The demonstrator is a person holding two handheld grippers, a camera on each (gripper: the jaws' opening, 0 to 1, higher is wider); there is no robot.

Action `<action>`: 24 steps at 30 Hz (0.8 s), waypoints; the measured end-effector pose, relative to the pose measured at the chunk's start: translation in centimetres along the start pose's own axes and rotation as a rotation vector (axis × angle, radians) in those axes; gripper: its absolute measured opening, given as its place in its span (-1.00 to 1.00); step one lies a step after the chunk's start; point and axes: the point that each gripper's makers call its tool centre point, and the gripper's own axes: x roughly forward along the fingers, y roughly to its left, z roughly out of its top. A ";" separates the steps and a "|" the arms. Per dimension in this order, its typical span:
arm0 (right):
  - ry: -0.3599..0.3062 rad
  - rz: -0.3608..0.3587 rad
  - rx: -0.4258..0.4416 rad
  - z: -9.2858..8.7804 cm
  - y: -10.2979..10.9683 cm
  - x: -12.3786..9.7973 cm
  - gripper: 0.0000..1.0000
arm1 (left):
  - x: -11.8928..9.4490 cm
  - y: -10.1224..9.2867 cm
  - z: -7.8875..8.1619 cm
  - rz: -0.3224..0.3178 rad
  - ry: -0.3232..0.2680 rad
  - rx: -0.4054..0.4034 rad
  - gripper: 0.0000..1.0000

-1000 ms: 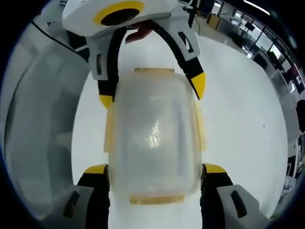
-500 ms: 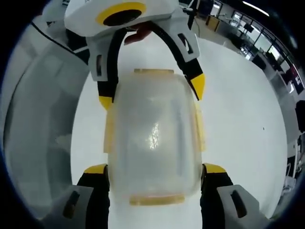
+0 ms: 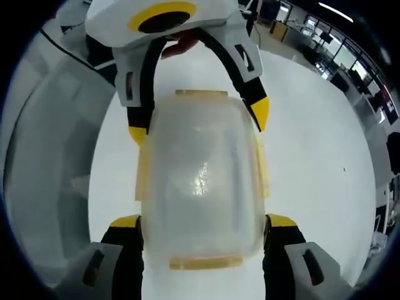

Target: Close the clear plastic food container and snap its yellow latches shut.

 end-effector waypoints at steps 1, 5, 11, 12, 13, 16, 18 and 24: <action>-0.002 0.000 0.000 0.0 -0.1 0.0 0.58 | 0.0 0.1 0.0 0.000 0.001 0.000 0.73; -0.005 0.001 0.000 0.0 -0.4 0.0 0.58 | 0.1 0.4 0.0 -0.002 0.000 0.000 0.73; -0.005 -0.001 0.004 0.0 -0.8 0.1 0.59 | 0.3 0.8 0.1 -0.004 0.006 0.001 0.74; -0.004 -0.002 0.004 0.0 -1.0 0.1 0.59 | 0.4 1.0 0.1 -0.003 0.006 -0.001 0.74; -0.003 -0.003 0.004 0.0 -1.1 0.2 0.59 | 0.4 1.1 0.1 -0.002 0.004 -0.003 0.74; 0.000 -0.002 0.002 -0.1 -1.4 0.1 0.59 | 0.5 1.4 0.2 -0.002 0.001 -0.009 0.74; 0.004 -0.001 -0.001 -0.1 -1.7 0.2 0.59 | 0.6 1.7 0.2 -0.003 0.003 -0.010 0.74; 0.008 0.003 -0.006 -0.2 -2.3 0.2 0.59 | 0.8 2.1 0.3 -0.007 0.005 -0.017 0.75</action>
